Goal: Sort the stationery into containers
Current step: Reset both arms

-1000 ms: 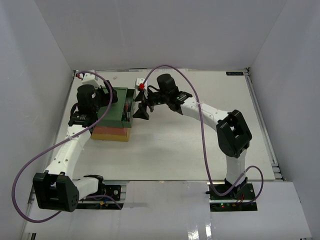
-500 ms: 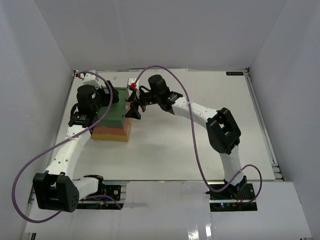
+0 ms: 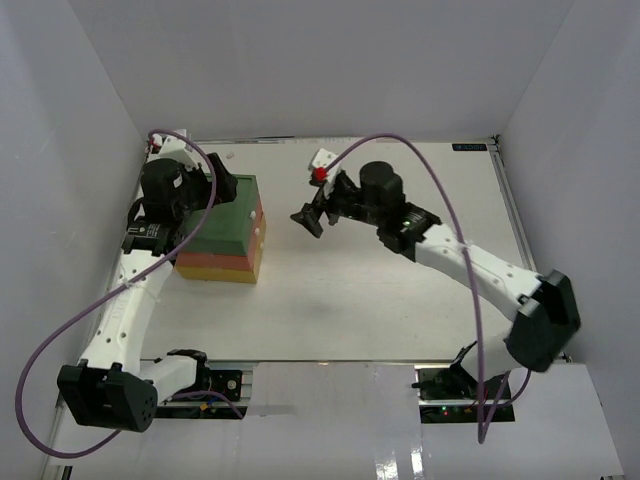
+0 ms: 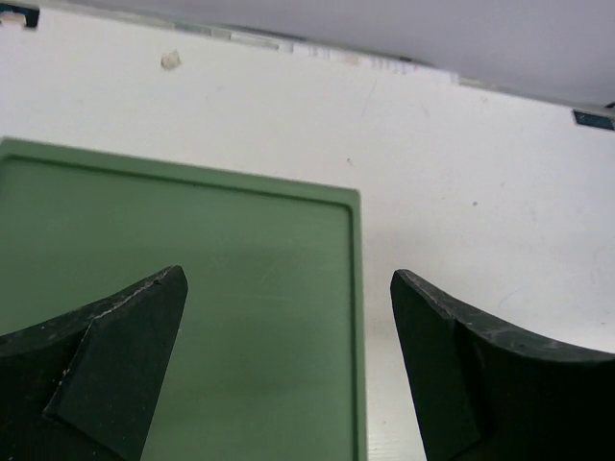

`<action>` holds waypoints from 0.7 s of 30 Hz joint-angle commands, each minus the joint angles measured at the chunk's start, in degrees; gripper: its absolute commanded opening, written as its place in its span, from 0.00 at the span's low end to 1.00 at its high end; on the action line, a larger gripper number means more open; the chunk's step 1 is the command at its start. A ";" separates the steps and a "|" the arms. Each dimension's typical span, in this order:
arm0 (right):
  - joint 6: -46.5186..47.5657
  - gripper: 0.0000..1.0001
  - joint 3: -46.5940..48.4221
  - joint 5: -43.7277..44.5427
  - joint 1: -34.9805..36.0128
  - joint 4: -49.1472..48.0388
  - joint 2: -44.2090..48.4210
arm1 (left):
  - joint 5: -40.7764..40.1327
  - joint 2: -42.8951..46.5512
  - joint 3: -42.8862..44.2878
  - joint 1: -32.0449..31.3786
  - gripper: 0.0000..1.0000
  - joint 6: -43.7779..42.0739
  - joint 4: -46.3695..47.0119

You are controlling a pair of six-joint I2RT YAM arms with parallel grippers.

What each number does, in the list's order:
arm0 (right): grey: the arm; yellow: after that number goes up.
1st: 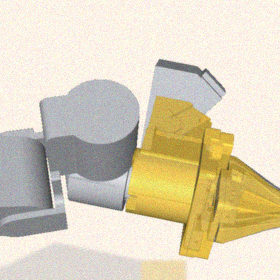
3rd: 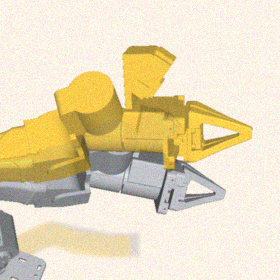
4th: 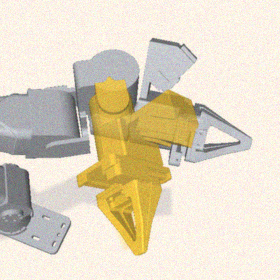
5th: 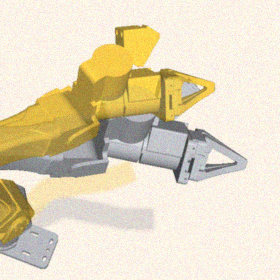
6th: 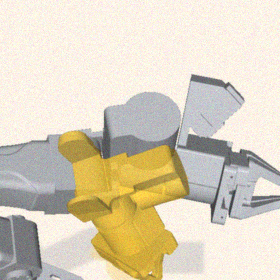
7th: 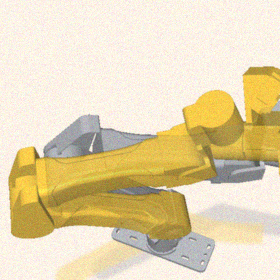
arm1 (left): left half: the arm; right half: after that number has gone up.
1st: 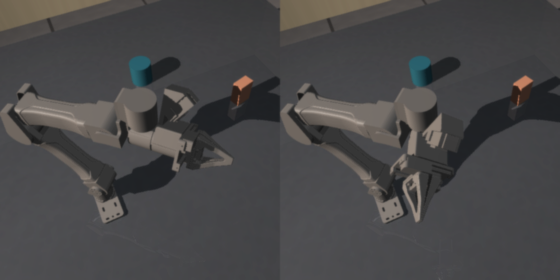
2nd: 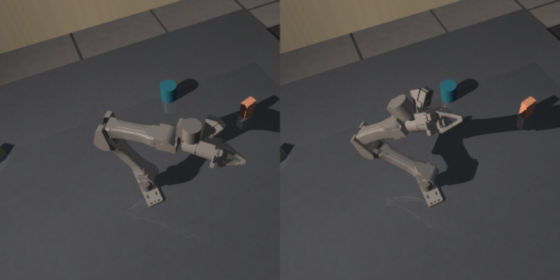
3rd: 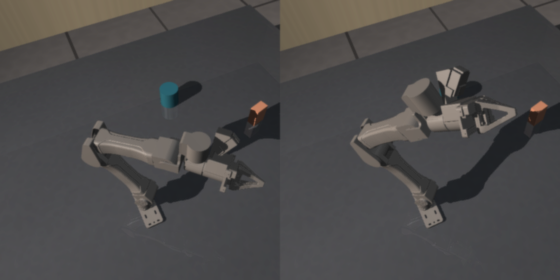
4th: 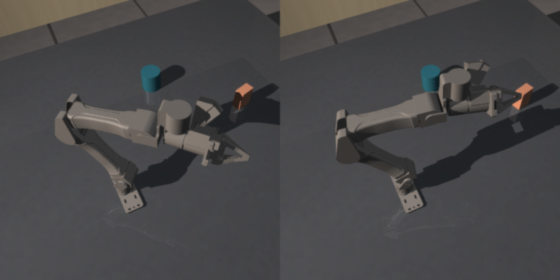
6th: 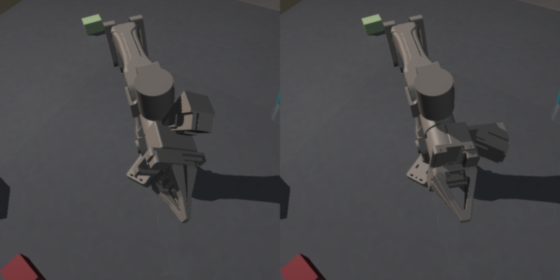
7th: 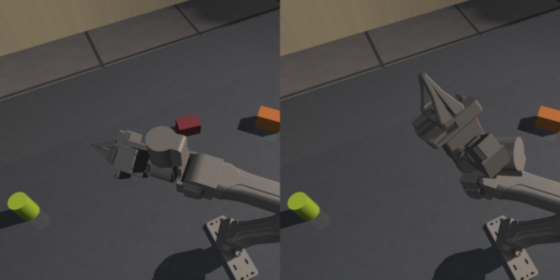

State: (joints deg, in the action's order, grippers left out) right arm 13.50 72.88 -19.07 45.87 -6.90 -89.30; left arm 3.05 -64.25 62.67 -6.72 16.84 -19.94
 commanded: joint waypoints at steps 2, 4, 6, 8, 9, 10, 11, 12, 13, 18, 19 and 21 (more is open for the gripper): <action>1.44 0.95 -5.11 21.93 -0.52 1.26 18.58 | 1.96 6.14 7.98 -0.13 0.98 -2.24 -6.24; 0.48 0.94 -8.17 32.18 -0.52 3.89 27.10 | 2.66 9.31 8.86 -0.05 0.98 -3.39 -7.21; -0.13 0.93 -10.64 38.29 -0.43 4.78 33.02 | 2.14 12.98 9.04 -0.05 0.98 -4.71 -9.05; -0.57 0.91 -14.24 46.29 -0.43 5.48 41.69 | 2.31 15.63 8.96 -0.05 0.98 -5.24 -10.81; -1.01 0.90 -15.13 48.40 -0.51 5.92 44.44 | 2.40 17.04 8.70 -0.13 0.98 -5.15 -11.25; -1.63 0.90 -16.09 51.82 -0.52 6.36 47.17 | 2.75 20.01 8.26 -0.22 0.98 -5.15 -11.60; -2.24 0.90 -17.50 53.07 -0.52 6.80 52.24 | 2.66 21.43 7.38 -0.22 0.98 -5.15 -12.39; -2.42 0.90 -18.29 54.30 -0.52 6.81 54.56 | 2.40 22.84 6.94 -0.22 0.98 -5.06 -12.92; -2.77 0.90 -18.91 55.97 -0.43 8.64 56.84 | 2.23 25.55 6.50 -0.22 0.98 -4.98 -13.45; -2.69 0.90 -22.51 58.53 -0.43 11.81 67.84 | -2.16 32.95 5.18 -0.31 0.98 -5.50 -18.54; -2.43 0.90 -23.22 59.23 -0.51 12.43 69.68 | -2.26 34.09 5.26 -0.40 0.98 -5.76 -20.12; -1.98 0.90 -25.23 59.24 -0.43 12.87 71.27 | -6.28 36.56 5.27 -1.18 0.98 -6.12 -21.62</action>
State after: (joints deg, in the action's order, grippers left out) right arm 11.22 50.26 36.36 45.39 3.31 -19.31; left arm 1.74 -29.36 68.58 -7.07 11.81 -36.58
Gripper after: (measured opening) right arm 0.901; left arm 0.979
